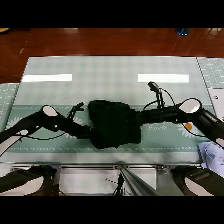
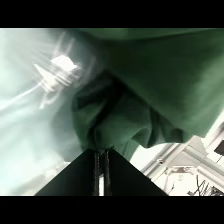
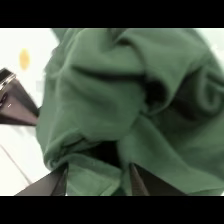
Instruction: Fold the shirts.
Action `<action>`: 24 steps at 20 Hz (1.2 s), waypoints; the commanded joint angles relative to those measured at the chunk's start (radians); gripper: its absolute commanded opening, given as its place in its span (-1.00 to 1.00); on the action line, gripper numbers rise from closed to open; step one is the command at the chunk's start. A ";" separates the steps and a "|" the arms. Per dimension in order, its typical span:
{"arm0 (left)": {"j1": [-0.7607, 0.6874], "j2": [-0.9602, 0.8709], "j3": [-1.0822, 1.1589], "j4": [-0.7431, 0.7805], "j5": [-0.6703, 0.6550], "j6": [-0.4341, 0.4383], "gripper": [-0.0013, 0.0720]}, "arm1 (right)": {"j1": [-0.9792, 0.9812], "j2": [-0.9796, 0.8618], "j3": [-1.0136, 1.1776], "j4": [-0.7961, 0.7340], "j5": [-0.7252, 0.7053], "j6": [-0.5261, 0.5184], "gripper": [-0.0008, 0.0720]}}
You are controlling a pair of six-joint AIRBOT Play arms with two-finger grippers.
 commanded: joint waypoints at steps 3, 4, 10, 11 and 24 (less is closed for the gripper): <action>0.001 0.000 0.022 -0.009 -0.024 0.001 -0.90 | 0.003 0.000 0.000 0.043 0.127 -0.055 0.33; 0.001 0.000 0.022 -0.009 -0.024 0.001 -0.90 | 0.003 0.000 0.000 0.047 0.112 -0.056 0.33; 0.002 0.017 0.023 -0.009 -0.024 0.001 -0.91 | 0.002 0.001 0.003 0.082 -0.011 -0.055 -0.90; 0.002 0.040 0.025 -0.008 -0.024 0.001 -0.91 | 0.001 0.001 0.015 0.089 -0.002 -0.058 -0.90; 0.422 0.728 0.613 0.173 -0.092 -0.204 -0.91 | -0.360 0.376 0.608 -0.151 -0.134 0.139 -0.90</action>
